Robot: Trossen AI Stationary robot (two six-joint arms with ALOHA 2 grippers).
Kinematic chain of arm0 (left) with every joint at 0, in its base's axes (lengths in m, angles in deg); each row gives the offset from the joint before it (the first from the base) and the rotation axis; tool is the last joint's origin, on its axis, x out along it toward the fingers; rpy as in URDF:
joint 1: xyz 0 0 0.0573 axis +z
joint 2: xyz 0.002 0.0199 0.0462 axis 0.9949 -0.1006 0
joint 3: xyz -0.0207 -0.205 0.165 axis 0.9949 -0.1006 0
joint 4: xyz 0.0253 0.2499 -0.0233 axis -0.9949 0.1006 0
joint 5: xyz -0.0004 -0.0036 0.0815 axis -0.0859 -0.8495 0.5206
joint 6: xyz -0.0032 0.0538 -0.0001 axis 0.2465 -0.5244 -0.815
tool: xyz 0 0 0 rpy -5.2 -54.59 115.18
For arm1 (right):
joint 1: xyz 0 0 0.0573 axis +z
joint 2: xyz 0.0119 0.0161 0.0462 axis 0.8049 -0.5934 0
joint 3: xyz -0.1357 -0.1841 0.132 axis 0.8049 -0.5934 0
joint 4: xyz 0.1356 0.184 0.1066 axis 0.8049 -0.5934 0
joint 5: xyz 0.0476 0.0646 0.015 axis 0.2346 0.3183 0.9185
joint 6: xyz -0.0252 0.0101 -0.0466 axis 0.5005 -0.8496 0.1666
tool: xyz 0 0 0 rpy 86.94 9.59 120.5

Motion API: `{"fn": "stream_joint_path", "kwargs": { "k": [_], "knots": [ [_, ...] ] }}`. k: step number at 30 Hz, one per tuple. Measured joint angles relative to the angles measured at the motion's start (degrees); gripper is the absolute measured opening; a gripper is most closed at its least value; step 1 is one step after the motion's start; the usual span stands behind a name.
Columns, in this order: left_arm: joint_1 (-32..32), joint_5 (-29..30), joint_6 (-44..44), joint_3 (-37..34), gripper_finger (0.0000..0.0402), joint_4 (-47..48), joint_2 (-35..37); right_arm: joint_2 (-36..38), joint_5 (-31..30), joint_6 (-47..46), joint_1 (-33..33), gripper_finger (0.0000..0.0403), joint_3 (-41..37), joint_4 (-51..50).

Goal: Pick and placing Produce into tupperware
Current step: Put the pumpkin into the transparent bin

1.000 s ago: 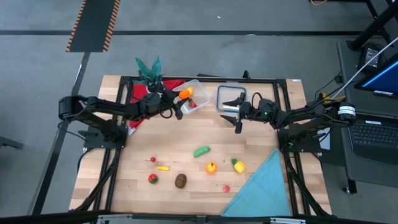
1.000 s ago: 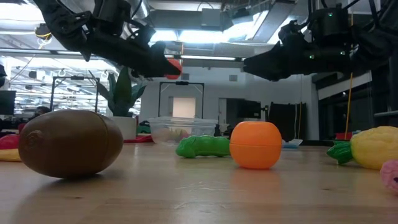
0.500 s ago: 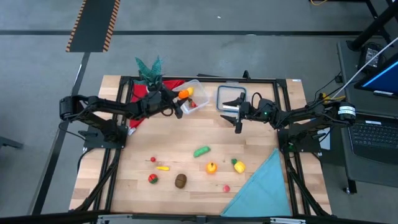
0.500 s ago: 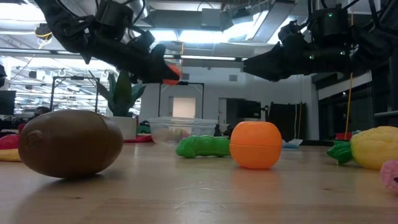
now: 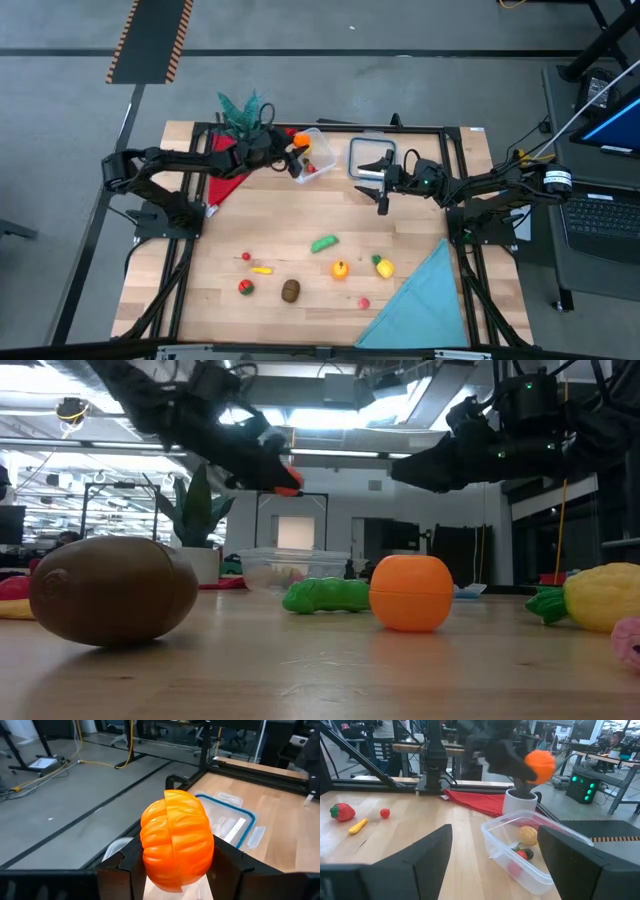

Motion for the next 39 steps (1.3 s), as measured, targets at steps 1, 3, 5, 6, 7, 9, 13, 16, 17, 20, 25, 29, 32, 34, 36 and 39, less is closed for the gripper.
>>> {"fn": "stream_joint_path", "kwargs": {
  "k": [1, 3, 5, 6, 7, 9, 13, 16, 17, 20, 25, 29, 32, 34, 36, 39],
  "knots": [
    [0.41, -0.62, -0.10, 1.09, 0.0152, -0.04, -1.29, 0.00, 0.00, 0.02, -0.03, 0.0294, 0.02, -0.24],
    [1.25, -1.12, -0.54, 3.19, 0.0152, 0.29, -3.67, 0.00, 0.04, -0.02, -0.07, 0.0294, 0.02, -0.62],
    [2.19, -1.83, -1.54, 5.00, 0.0152, 1.27, -5.48, 0.00, 0.17, 0.00, -0.21, 0.0294, 0.02, -0.86],
    [2.56, -2.44, -1.64, 5.87, 0.0152, 1.24, -6.13, 0.00, 0.14, -0.04, -0.27, 0.0294, 0.02, -1.00],
    [2.84, -2.86, -1.67, 6.49, 0.0152, 1.33, -6.49, 0.00, 0.15, -0.03, -0.32, 0.0294, 0.02, -1.07],
    [3.31, -4.04, -1.69, 7.69, 0.0152, 1.43, -7.13, 0.00, 0.13, 0.00, -0.35, 0.0294, 0.02, -1.36],
    [3.82, -5.24, -1.66, 9.67, 0.0152, 7.88, -7.22, 0.00, 0.20, 0.14, -0.35, 0.0294, 0.02, -2.01],
    [3.87, -5.22, -1.62, 11.88, 0.0152, 14.62, -7.18, 0.00, 0.22, 0.23, -0.36, 0.0294, 0.02, -2.35],
    [3.86, -5.22, -1.62, 12.84, 0.0152, 16.57, -7.18, 0.00, 0.24, 0.32, -0.35, 0.0294, 0.02, -2.47],
    [3.59, -6.28, -1.61, 16.26, 0.0152, 24.27, -7.07, 0.00, 0.26, 0.50, -0.35, 0.0294, 0.02, -2.64],
    [3.54, -8.67, -1.23, 21.06, 0.0152, 35.90, -7.07, 0.00, 0.28, 0.74, -0.37, 0.0294, 0.02, -2.98],
    [3.59, -8.95, -1.18, 22.28, 0.0152, 39.57, -7.07, 0.00, 0.31, 0.79, -0.36, 0.0294, 0.02, -3.06],
    [3.59, -9.64, -1.16, 22.84, 0.0152, 41.36, -7.07, 0.00, 0.31, 0.76, -0.37, 0.0294, 0.02, -3.40],
    [3.57, -9.61, -1.04, 22.84, 0.0152, 41.36, -7.07, 0.00, 0.31, 0.76, -0.35, 0.0294, 0.02, -3.40],
    [3.59, -9.57, -0.60, 22.84, 0.0152, 41.36, -7.07, 0.00, 0.31, 0.67, -0.36, 0.0294, 0.02, -3.40],
    [3.59, -9.46, -0.18, 22.95, 0.0152, 41.36, -7.70, 0.00, 0.31, 0.63, -0.35, 0.0294, 0.02, -3.40]
  ]
}}
